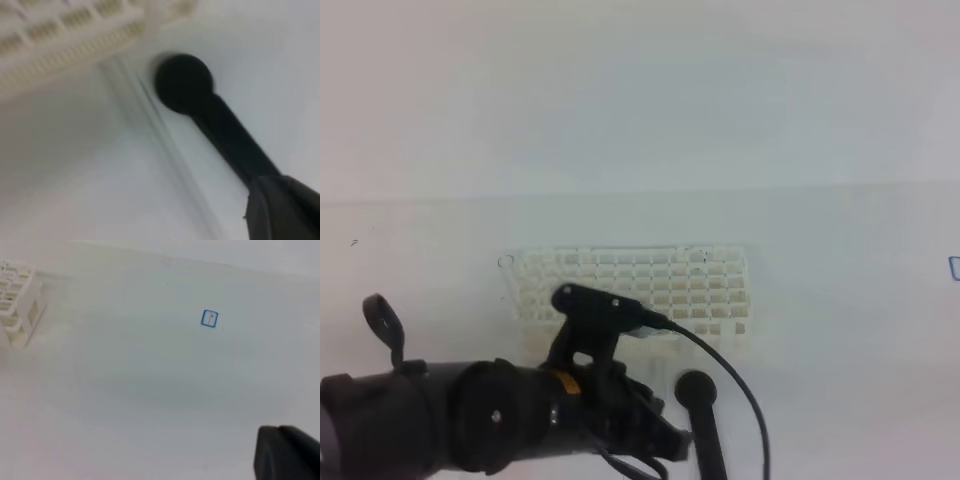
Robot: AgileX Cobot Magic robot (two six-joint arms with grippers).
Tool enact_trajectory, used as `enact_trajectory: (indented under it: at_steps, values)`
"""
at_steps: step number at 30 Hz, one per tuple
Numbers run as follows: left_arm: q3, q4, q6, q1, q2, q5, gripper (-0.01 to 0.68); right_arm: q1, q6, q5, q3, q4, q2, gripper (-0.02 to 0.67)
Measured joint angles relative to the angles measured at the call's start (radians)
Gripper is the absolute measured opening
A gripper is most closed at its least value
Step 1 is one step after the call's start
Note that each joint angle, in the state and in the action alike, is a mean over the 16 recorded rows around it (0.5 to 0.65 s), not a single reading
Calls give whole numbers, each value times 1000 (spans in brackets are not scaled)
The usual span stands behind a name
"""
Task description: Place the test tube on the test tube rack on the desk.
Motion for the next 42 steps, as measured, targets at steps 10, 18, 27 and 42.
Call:
enact_trajectory:
  at_steps: [10, 18, 27, 42]
  values:
    - [-51, 94, -48, 108, -1, 189, 0, 0, -3, 1, 0, -6, 0, -1]
    - [-91, 52, -84, 138, 6, 391, 16, 0, -3, 1, 0, 0, 0, -1]
    - [-97, -40, -86, 133, 33, 403, 235, 0, -3, 1, 0, 18, 0, -1]
    - [-136, -14, -207, 33, 194, 347, 421, 0, -3, 2, 0, 44, 0, -1]
